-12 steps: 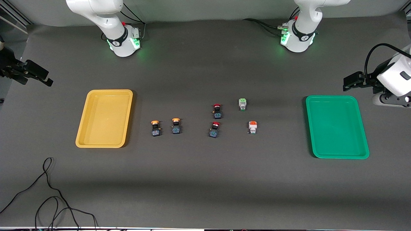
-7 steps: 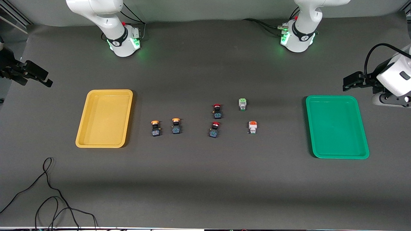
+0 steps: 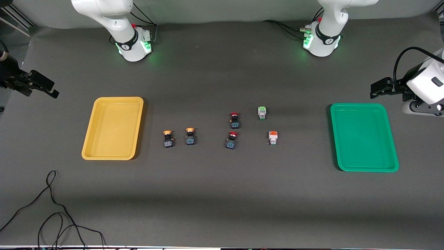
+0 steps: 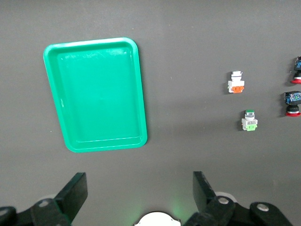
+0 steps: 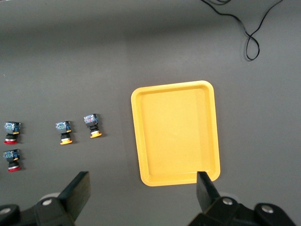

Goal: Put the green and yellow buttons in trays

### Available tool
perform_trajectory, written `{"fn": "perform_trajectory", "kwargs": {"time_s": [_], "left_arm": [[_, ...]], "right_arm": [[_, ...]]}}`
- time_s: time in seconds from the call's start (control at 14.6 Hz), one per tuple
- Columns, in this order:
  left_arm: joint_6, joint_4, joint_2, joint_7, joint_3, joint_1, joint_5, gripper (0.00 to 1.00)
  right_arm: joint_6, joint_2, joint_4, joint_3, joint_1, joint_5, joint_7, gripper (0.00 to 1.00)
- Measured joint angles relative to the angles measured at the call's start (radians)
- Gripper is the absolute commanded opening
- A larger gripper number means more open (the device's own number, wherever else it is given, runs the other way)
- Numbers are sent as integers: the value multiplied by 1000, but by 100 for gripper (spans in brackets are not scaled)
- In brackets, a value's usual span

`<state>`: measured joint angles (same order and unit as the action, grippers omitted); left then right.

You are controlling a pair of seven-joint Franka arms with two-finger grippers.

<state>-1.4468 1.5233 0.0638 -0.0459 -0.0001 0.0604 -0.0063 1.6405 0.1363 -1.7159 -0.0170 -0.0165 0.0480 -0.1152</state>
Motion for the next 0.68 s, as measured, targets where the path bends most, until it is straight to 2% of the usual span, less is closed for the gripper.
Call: {"fn": "perform_trajectory", "kwargs": {"time_s": [0.48, 0.68], "left_arm": [[0, 1, 0, 0, 0, 2, 0, 100], [0, 1, 0, 0, -1, 3, 0, 100]], "right_arm": [[6, -19, -113, 41, 0, -11, 0, 100], [40, -47, -117, 92, 0, -12, -15, 100]]}}
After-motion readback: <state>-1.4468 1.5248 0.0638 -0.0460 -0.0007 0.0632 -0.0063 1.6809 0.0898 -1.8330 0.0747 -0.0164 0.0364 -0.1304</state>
